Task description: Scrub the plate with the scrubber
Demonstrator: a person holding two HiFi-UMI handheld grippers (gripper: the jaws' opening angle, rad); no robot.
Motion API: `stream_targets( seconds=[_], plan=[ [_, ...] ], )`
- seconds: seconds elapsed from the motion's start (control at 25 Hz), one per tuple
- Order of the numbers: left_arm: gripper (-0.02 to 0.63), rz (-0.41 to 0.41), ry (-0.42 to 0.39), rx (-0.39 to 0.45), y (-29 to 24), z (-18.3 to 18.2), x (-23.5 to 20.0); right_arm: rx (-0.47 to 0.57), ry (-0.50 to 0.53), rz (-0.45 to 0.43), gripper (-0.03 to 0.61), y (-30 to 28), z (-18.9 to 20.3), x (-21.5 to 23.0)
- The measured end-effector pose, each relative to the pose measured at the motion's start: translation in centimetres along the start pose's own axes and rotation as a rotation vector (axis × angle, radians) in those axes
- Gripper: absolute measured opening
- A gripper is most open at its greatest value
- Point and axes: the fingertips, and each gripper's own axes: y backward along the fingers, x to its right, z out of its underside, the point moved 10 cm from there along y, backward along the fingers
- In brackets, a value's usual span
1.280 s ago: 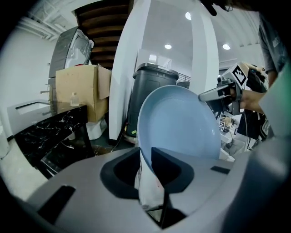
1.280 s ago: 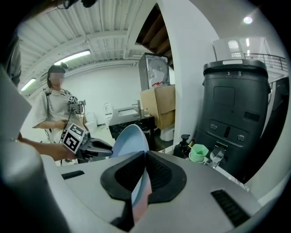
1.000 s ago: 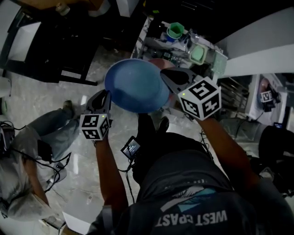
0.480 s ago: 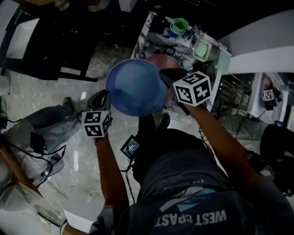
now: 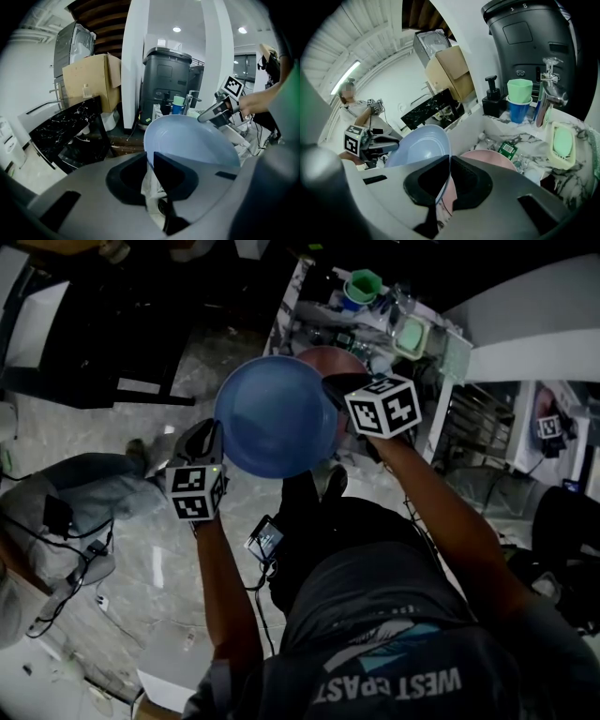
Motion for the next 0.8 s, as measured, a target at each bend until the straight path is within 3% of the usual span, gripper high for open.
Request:
stream_targets(
  seconds=[0.4,0.52,0.64,0.8],
  plan=[
    [0.046,-0.029,-0.064,-0.029,0.2,-0.1,-0.1,0.015,0.055,0.0,0.038,-0.5,0.0,-0.3],
    [0.046,-0.025,-0.069,-0.025,0.3,-0.1,0.0,0.035,0.075,0.012,0.105,0.2,-0.4,-0.4],
    [0.046,-0.031,-0.067,-0.021,0.7,-0.5,0.1,0.06,0.082,0.015,0.107,1.1,-0.9,-0.5],
    [0.046,-0.047,-0.078,-0.024,1.0,-0.7,0.1,0.125,0.097,0.078,0.107,4.5,-1.4,0.7]
  ],
)
